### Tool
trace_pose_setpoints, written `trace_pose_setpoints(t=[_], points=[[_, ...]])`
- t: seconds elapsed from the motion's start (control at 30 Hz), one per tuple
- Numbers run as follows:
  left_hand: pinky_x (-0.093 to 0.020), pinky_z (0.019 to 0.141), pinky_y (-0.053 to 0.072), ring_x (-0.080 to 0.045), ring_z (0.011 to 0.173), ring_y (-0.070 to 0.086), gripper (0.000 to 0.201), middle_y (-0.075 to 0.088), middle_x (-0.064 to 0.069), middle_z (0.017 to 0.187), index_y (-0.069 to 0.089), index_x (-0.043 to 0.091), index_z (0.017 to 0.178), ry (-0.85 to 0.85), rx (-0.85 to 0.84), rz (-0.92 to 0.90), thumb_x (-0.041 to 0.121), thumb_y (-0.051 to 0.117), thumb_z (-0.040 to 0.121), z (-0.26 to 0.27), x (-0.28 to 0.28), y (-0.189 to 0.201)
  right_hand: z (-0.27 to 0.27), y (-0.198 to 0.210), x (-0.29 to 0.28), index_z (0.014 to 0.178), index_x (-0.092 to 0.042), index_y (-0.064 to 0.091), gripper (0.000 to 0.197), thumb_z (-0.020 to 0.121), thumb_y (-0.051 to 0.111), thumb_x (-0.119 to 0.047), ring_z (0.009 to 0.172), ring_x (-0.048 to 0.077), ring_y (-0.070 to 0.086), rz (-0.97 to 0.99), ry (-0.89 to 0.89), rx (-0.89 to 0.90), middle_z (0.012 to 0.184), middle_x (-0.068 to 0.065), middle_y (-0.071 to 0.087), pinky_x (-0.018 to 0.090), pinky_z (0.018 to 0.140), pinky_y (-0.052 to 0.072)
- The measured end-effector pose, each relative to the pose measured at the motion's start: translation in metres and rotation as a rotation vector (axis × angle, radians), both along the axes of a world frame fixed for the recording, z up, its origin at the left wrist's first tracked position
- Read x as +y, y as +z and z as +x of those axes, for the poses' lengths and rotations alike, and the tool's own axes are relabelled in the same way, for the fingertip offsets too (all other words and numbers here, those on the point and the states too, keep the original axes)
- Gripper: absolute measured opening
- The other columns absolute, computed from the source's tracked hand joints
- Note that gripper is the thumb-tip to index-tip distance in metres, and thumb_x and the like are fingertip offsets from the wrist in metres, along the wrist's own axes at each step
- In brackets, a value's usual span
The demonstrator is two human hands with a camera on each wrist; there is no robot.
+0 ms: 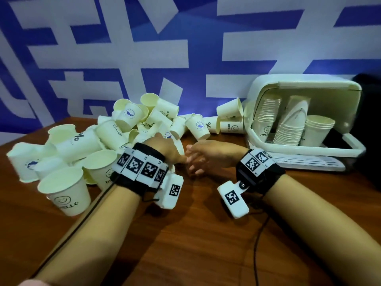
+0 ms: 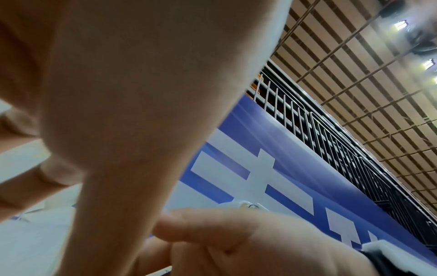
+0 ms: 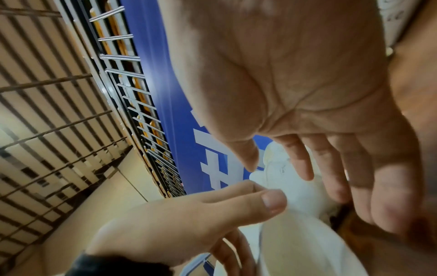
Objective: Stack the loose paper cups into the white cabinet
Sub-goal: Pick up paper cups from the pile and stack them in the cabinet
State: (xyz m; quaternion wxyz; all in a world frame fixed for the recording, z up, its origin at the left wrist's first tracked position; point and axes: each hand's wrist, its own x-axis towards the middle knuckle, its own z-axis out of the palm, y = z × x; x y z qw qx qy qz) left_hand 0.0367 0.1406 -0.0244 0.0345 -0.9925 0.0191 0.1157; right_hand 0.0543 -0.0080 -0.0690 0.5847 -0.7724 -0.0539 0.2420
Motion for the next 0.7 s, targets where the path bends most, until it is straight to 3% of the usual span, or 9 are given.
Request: trace_pose_setpoints(t=[0.1, 0.17, 0.23, 0.4, 0.47, 0.57, 0.67, 0.7], points=[[-0.033, 0.083, 0.036, -0.023, 0.113, 0.050, 0.062, 0.050, -0.011, 0.123, 0.046, 0.014, 0.132, -0.015, 0.070, 0.052, 0.059, 0.048, 0.090, -0.001, 0.001, -0.001, -0.003, -0.007, 0.008, 0.101, -0.011, 0.054, 0.027, 0.103, 0.040, -0.034, 0.083, 0.021, 0.056, 0.034, 0.067, 0.075, 0.088, 0.005, 0.053, 0.036, 0.078, 0.052], [-0.033, 0.084, 0.038, -0.022, 0.099, 0.050, 0.046, 0.052, -0.008, 0.101, 0.053, 0.010, 0.120, -0.034, 0.128, 0.077, 0.048, 0.044, 0.095, -0.002, 0.000, 0.000, -0.004, -0.012, 0.012, 0.106, -0.011, 0.054, 0.025, 0.103, 0.041, -0.032, 0.083, 0.018, 0.054, 0.035, 0.089, 0.075, 0.092, 0.006, 0.052, 0.035, 0.076, 0.053], [-0.033, 0.087, 0.040, -0.022, 0.094, 0.052, 0.034, 0.053, -0.007, 0.090, 0.055, 0.010, 0.099, -0.055, 0.145, 0.105, 0.041, 0.042, 0.096, -0.003, 0.001, 0.001, -0.004, -0.015, 0.014, 0.107, -0.011, 0.054, 0.021, 0.103, 0.042, -0.027, 0.082, 0.016, 0.050, 0.023, 0.131, 0.062, 0.097, 0.007, 0.051, 0.033, 0.073, 0.054], [-0.030, 0.077, 0.038, -0.017, 0.078, 0.053, 0.041, 0.054, -0.002, 0.076, 0.051, 0.014, 0.066, -0.081, 0.124, 0.132, 0.039, 0.041, 0.097, -0.008, 0.001, 0.008, -0.008, -0.013, 0.011, 0.106, -0.011, 0.055, 0.011, 0.101, 0.047, -0.018, 0.098, 0.027, 0.060, -0.015, 0.231, 0.040, 0.106, 0.013, 0.056, 0.035, 0.077, 0.055], [-0.030, 0.076, 0.039, -0.019, 0.080, 0.053, 0.035, 0.055, -0.003, 0.081, 0.053, 0.013, 0.070, -0.106, 0.082, 0.115, 0.033, 0.041, 0.097, -0.007, 0.001, 0.013, -0.010, -0.007, 0.009, 0.106, -0.005, 0.052, 0.013, 0.101, 0.046, -0.016, 0.092, 0.030, 0.065, -0.034, 0.295, 0.033, 0.101, 0.016, 0.055, 0.032, 0.074, 0.056], [-0.034, 0.080, 0.050, -0.023, 0.087, 0.063, 0.019, 0.064, -0.006, 0.099, 0.060, 0.008, 0.097, -0.135, 0.036, 0.005, 0.017, 0.043, 0.093, -0.006, 0.001, 0.025, -0.014, 0.010, 0.003, 0.101, -0.003, 0.051, 0.018, 0.104, 0.038, -0.015, 0.082, 0.030, 0.067, -0.029, 0.294, -0.049, 0.099, 0.023, 0.061, 0.026, 0.065, 0.055], [-0.034, 0.071, 0.054, -0.026, 0.089, 0.070, 0.029, 0.069, -0.013, 0.107, 0.060, 0.004, 0.109, -0.137, 0.082, -0.226, 0.006, 0.037, 0.093, -0.009, -0.006, 0.036, -0.020, 0.034, -0.011, 0.098, -0.004, 0.053, 0.022, 0.105, 0.036, -0.014, 0.072, 0.028, 0.068, -0.059, 0.206, -0.145, 0.088, 0.017, 0.067, 0.025, 0.059, 0.055], [-0.034, 0.074, 0.054, -0.026, 0.089, 0.071, 0.030, 0.069, -0.014, 0.107, 0.059, 0.002, 0.112, -0.150, 0.095, -0.301, 0.003, 0.035, 0.094, -0.009, -0.010, 0.039, -0.022, 0.043, -0.018, 0.099, -0.003, 0.054, 0.021, 0.105, 0.037, -0.015, 0.071, 0.027, 0.068, -0.083, 0.185, -0.166, 0.085, 0.016, 0.067, 0.025, 0.058, 0.054]])
